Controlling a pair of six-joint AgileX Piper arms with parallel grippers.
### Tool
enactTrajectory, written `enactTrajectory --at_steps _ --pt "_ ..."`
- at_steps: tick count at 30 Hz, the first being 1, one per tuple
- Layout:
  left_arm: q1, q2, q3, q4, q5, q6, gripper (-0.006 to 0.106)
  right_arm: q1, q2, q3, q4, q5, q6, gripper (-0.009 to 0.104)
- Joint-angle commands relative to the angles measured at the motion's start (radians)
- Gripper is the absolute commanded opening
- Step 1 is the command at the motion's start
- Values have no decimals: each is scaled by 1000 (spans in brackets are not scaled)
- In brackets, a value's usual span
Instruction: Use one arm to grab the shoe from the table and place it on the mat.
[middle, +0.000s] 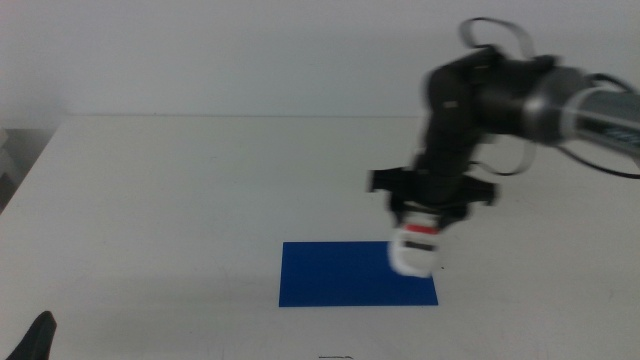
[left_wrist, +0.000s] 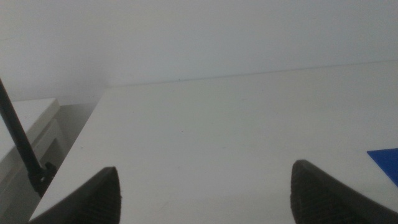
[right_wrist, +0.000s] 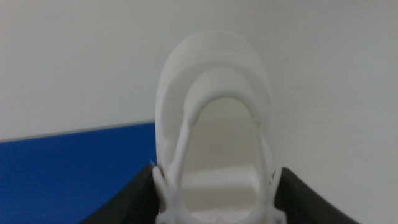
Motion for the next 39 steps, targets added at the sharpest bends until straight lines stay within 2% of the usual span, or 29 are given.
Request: enactTrajectory --at_steps 1,7,23,28,30,32,35,39 --pt "-4 -19 -3 -6 -83 -12 94 51 3 -110 -5 23 34 0" --pt "-4 -19 -3 -6 -83 -12 94 113 124 -280 24 121 40 0" --pt "-4 -19 -3 -6 -83 -12 94 116 127 -288 6 174 49 -1" --pt "-4 -19 -3 -6 -83 -12 94 115 126 -288 114 174 141 -1" --pt "-4 -19 -3 -6 -83 -12 94 116 126 -288 165 173 216 -1" --pt "-4 -19 -3 -6 -83 -12 94 116 127 -288 182 173 349 -1" --pt "-4 -19 -3 -6 -83 -12 94 116 127 -288 169 179 664 -1" --pt "-4 -19 -3 -6 -83 -12 94 132 127 -288 116 237 1040 -1"
